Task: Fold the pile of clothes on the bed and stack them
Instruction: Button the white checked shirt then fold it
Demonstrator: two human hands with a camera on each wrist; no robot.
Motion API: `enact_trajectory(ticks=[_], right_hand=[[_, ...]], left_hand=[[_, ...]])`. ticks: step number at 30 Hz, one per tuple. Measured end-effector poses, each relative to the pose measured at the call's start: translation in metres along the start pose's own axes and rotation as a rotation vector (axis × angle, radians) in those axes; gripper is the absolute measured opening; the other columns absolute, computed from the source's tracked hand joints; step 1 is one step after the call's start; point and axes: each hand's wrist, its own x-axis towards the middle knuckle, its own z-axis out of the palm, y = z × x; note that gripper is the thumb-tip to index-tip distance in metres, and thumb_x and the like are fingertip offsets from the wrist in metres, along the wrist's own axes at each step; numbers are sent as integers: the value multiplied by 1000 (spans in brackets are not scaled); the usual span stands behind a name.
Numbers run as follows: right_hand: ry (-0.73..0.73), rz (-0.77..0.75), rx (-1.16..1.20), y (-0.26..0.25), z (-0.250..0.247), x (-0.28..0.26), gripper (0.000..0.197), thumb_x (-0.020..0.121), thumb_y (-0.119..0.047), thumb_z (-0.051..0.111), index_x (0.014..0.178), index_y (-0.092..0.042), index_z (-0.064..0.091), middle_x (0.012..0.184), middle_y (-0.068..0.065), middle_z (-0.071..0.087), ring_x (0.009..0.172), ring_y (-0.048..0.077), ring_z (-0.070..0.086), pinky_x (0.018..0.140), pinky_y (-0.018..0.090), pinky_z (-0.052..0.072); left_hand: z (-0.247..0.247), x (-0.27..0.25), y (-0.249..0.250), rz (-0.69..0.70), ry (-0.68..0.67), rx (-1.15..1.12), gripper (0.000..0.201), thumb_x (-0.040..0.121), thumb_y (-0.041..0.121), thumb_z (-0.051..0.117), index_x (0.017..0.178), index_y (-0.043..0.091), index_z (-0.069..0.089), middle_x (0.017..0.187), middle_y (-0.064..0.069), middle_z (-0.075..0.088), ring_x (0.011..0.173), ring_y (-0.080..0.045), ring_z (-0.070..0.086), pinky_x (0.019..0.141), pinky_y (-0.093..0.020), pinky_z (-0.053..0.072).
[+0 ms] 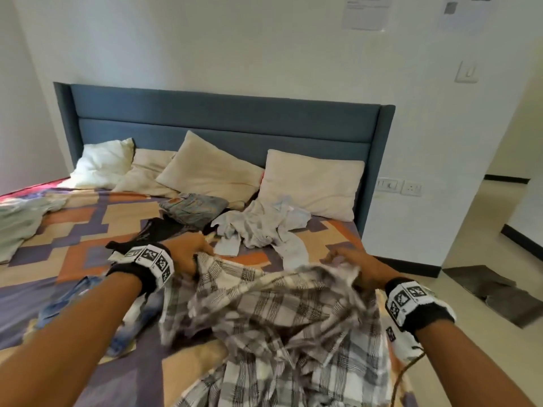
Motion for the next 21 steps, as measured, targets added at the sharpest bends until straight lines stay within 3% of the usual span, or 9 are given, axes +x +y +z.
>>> enact_trajectory(ticks=[2,4,6,7,9,12,15,18,21], right_hand=[[-107,-33,-119,-4,-9,12,43,78,-48,60,118,-35,65,125,0,63,119,27,58,98,44,49],[-117,21,-238,-22,-31,20,37,86,-29,61,123,-25,63,130,2,59,120,28,55,99,41,47],[160,122,-222,-35,-65,32,29,94,-16,53,121,-17,61,126,6,60,114,30,56,92,38,46],[370,185,-180,-40,-81,40,25,94,-12,50,116,-11,62,119,11,62,109,34,59,88,40,47],[855,216,-21,-49,-114,49,19,90,-2,51,106,-1,60,108,23,62,99,41,60,79,42,46],[1179,97,280,-65,-147,37,31,81,10,53,110,2,61,112,26,56,99,39,54,81,37,37],[889,23,306,-65,-140,8,39,70,-2,44,102,2,64,105,26,60,102,39,56,82,38,41],[388,130,314,-62,-110,-39,26,77,-11,42,83,-1,65,85,16,68,92,31,65,73,34,45],[92,114,522,-89,-89,-99,39,98,2,46,69,-20,59,55,-17,64,60,-4,62,55,11,45]], left_hand=[[-4,13,-10,-86,-9,219,34,87,24,67,119,11,68,115,-16,63,107,-30,58,84,-25,40],[-12,32,-20,-111,262,314,28,94,20,55,115,8,68,118,-18,63,108,-31,60,93,-37,47],[-40,50,-25,-239,679,263,21,88,9,56,105,4,69,107,-25,61,97,-42,63,83,-51,52],[-58,54,-24,-337,882,183,20,84,2,58,102,1,68,100,-28,59,87,-46,62,76,-53,53],[-98,58,-16,-469,1232,-70,28,82,-1,56,108,0,67,101,-31,60,89,-48,60,78,-51,48],[-143,45,12,-324,1564,-395,32,81,-4,52,105,6,71,106,-25,62,99,-40,58,86,-40,42],[-131,30,28,-127,1452,-409,23,83,0,57,94,13,73,101,-17,68,95,-33,63,83,-31,47],[-77,7,46,-112,1004,-600,20,86,7,55,93,7,73,99,-14,70,95,-25,63,77,-14,44],[-32,-28,81,-56,542,-823,23,88,-3,44,86,-2,67,88,-15,66,86,-26,62,76,-28,53]])
